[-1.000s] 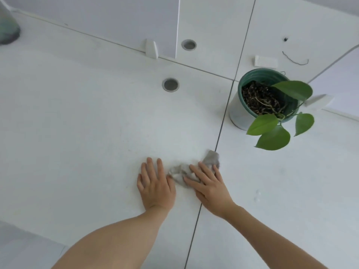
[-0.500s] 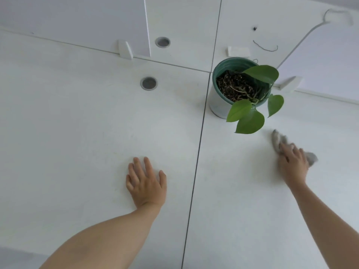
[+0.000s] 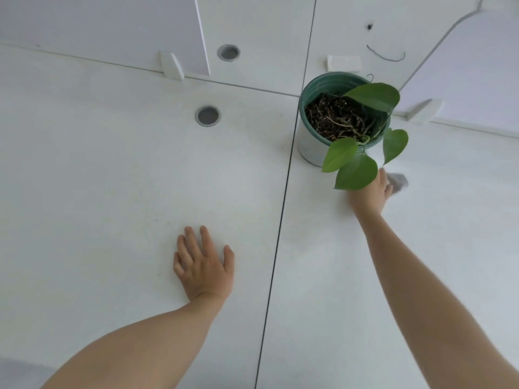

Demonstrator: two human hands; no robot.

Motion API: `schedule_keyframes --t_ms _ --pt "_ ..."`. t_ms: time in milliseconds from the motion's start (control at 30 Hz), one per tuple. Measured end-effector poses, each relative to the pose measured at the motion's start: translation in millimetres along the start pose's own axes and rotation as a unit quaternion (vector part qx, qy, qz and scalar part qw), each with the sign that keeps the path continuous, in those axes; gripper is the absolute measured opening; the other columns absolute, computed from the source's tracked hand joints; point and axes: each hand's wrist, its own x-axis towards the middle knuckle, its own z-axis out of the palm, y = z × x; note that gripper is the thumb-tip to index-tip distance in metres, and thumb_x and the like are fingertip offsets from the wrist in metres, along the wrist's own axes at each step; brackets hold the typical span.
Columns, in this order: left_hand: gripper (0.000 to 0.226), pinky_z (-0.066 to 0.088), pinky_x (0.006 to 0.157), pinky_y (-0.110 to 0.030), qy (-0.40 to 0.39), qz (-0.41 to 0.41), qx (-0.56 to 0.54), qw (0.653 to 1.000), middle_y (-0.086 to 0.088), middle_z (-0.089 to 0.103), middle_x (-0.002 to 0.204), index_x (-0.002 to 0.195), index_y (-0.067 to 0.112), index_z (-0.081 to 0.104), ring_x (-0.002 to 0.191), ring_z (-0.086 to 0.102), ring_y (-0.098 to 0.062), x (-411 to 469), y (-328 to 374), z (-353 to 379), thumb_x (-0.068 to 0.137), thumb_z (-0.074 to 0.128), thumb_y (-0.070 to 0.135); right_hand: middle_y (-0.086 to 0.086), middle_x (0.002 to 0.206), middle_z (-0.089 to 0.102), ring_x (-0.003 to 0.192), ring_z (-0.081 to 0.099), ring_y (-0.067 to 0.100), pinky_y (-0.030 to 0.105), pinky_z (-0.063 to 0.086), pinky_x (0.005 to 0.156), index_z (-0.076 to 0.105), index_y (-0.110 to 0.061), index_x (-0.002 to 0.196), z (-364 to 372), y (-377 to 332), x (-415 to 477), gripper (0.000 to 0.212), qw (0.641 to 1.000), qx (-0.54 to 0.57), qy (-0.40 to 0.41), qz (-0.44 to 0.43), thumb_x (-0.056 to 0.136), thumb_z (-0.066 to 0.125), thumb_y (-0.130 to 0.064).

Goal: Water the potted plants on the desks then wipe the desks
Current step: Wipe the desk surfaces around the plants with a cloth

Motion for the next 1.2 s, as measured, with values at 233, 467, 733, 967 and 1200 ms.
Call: schedule_keyframes --t_ms 233,467,733,967,1200 --pt "0.063 0.045 0.085 -0.055 0.002 0.006 0.002 1.000 -0.027 0.055 0.127 0.121 0.001 0.056 0.113 0.055 -0.044 1.4 -1.6 0.9 0.078 0.033 0.041 0.019 0.134 0.052 0.129 0.038 0.044 0.065 0.025 0.100 0.061 -0.014 0.117 47.6 -30.8 -75.0 0.045 0.971 -0.039 -0.035 -0.231 0.081 0.033 -0.014" --pt "0.072 0.035 0.096 -0.053 0.027 -0.009 -0.028 0.999 -0.025 0.045 0.139 0.131 0.003 0.049 0.127 0.043 -0.043 1.6 -3.3 4.6 0.079 0.024 0.046 0.006 0.152 0.026 0.141 0.012 0.027 0.053 0.004 0.113 0.042 -0.024 0.135 59.1 -87.2 -54.0 0.044 0.981 -0.062 -0.067 -0.171 0.091 0.039 -0.014" --pt "0.064 0.013 0.109 -0.046 0.012 0.001 -0.026 1.000 -0.016 0.015 0.156 0.145 0.010 0.025 0.142 0.012 -0.032 -3.4 -4.5 3.1 0.092 0.037 0.042 0.012 0.114 0.066 0.110 0.056 0.035 0.055 0.049 0.081 0.063 -0.021 0.109 39.4 -7.5 -125.9 0.039 0.935 -0.118 -0.049 -0.330 0.072 0.051 -0.012" --pt "0.062 0.013 0.110 -0.046 0.013 0.019 -0.061 0.998 -0.017 0.016 0.155 0.144 0.009 0.026 0.142 0.011 -0.032 -7.6 -6.2 -1.5 0.092 0.038 0.042 0.008 0.110 0.064 0.090 0.058 0.037 0.041 0.044 0.067 0.061 -0.020 0.114 -2.9 50.2 -183.4 0.050 0.964 -0.128 -0.048 -0.230 0.069 0.066 0.001" --pt "0.058 0.015 0.109 -0.048 0.020 0.047 -0.097 0.994 -0.018 0.020 0.152 0.139 0.005 0.033 0.140 0.014 -0.033 -10.2 -12.4 -5.1 0.093 0.038 0.041 0.013 0.120 0.057 0.103 0.044 0.035 0.034 0.038 0.088 0.063 -0.016 0.116 -25.1 89.1 -247.6 0.042 0.998 0.047 -0.008 -0.042 0.085 0.042 0.004"
